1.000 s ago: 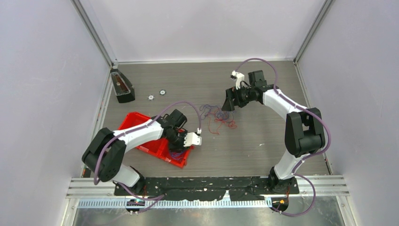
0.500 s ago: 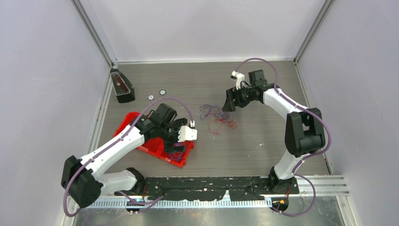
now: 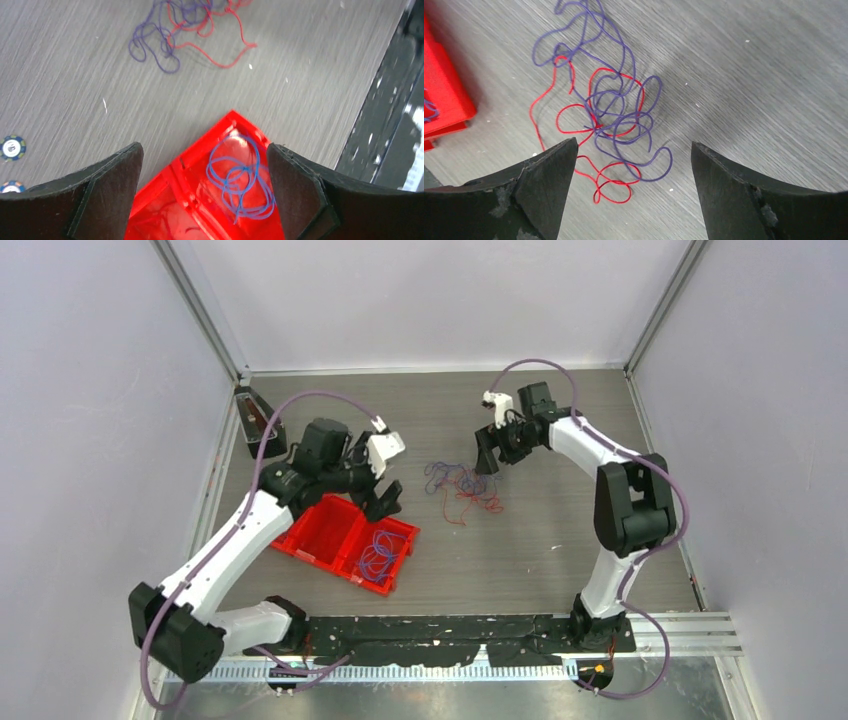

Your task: Untangle the cables

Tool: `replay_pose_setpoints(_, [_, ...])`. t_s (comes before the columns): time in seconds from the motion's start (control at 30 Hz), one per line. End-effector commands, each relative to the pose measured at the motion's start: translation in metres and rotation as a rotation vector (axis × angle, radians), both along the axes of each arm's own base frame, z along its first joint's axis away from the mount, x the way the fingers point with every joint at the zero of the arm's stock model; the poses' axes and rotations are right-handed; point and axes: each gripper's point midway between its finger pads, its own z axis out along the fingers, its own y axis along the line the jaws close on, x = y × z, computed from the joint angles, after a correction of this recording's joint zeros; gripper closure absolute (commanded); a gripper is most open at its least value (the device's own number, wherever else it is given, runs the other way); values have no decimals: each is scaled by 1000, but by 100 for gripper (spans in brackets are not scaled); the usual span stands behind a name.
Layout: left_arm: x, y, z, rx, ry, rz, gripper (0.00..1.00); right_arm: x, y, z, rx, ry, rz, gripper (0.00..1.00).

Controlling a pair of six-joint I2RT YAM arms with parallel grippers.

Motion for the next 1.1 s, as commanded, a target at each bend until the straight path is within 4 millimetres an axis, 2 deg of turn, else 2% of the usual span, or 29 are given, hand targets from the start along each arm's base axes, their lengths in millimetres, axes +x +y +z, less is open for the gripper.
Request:
replay_pose_setpoints(0.0, [33,-25,20,-168,140,143,6,4,6,-22,-90,31,20,11])
replay_pose_setpoints(0.17, [56,-42,11,-217,257,197,12,3,18,-48,-113,79,54,15])
replay_pose_setpoints(0.23, [61,-51,6,-248,319,213,14,-3,27,-56,-90,114,73,26])
replay_pose_setpoints(0.27, [61,-57,2,-260,345,205,16,-6,32,-58,-68,131,86,38])
replay_pose_setpoints(0.33, [61,-70,-5,-259,359,170,18,-12,39,-58,-28,151,94,56])
replay_pose_setpoints(0.4, [55,-90,-18,-236,355,119,18,-18,41,-55,-1,161,93,67])
replay_pose_setpoints(0.5, [49,-119,-35,-224,377,66,20,-26,43,-49,37,173,94,79])
replay_pose_setpoints(0.67, [40,-154,-64,-201,424,11,21,-37,46,-47,90,215,67,83])
replay_pose_setpoints(0.8, [45,-169,-87,-192,466,38,24,-39,45,-48,99,223,56,84])
replay_pose_setpoints(0.87, [45,-172,-96,-171,467,37,30,-39,42,-49,99,226,48,85])
replay_pose_setpoints(0.97, [35,-174,-109,-107,462,2,41,-37,36,-49,102,232,27,87])
replay_pose_setpoints(1.07, [24,-168,-120,-49,468,-16,57,-31,29,-49,103,227,4,91])
